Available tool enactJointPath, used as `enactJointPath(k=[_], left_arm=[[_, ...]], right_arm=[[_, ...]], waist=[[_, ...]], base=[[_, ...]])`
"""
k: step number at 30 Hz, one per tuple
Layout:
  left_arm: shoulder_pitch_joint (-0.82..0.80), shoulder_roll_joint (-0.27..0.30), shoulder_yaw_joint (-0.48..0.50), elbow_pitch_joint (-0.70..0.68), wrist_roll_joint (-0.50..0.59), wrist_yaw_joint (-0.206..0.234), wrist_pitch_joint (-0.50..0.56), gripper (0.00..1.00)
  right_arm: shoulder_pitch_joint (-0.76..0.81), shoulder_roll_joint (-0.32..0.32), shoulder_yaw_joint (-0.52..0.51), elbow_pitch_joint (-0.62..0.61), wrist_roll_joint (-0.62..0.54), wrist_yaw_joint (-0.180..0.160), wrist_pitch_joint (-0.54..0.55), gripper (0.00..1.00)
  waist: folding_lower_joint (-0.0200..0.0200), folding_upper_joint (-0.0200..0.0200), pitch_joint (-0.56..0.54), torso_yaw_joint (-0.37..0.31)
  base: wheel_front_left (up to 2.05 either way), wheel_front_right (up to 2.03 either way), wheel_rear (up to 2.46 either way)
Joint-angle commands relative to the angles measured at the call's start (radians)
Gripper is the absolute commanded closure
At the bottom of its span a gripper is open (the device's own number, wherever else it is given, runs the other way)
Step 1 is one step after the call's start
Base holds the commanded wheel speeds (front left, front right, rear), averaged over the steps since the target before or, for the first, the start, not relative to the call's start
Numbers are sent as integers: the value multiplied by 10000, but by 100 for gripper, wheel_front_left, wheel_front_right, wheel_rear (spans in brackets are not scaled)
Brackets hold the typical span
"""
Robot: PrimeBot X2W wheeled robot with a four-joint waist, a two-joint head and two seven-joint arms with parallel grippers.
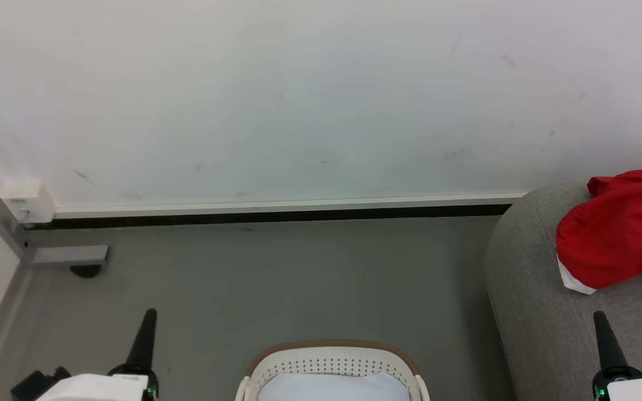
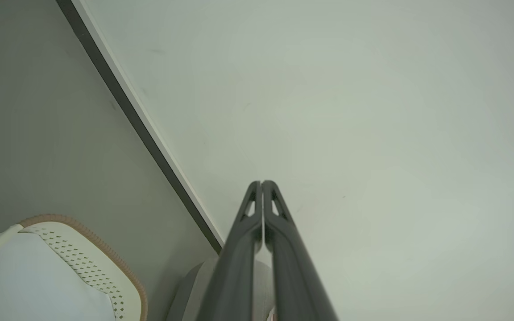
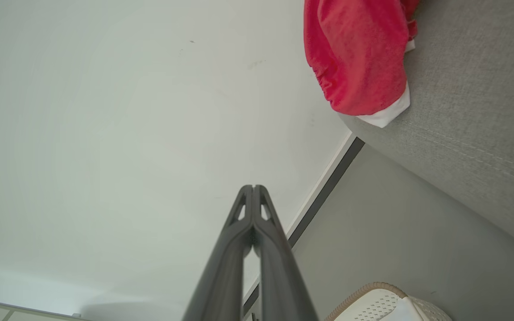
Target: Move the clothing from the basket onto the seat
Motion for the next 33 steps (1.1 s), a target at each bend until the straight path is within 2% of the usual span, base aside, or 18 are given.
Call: enactJointPath(k=[1, 33], left_arm=[[-192, 34, 85, -101, -334, 11, 56, 100], [-311, 14, 490, -351, -2769, 46, 724, 100]], right_arm=[[-225, -102, -28, -121, 330, -16, 53, 100], [-459, -153, -109, -229, 2975, -23, 663, 100]], waist=[[0, 0, 7, 4], [0, 0, 161, 88]], base=[[0, 0, 0], [0, 0, 0]])
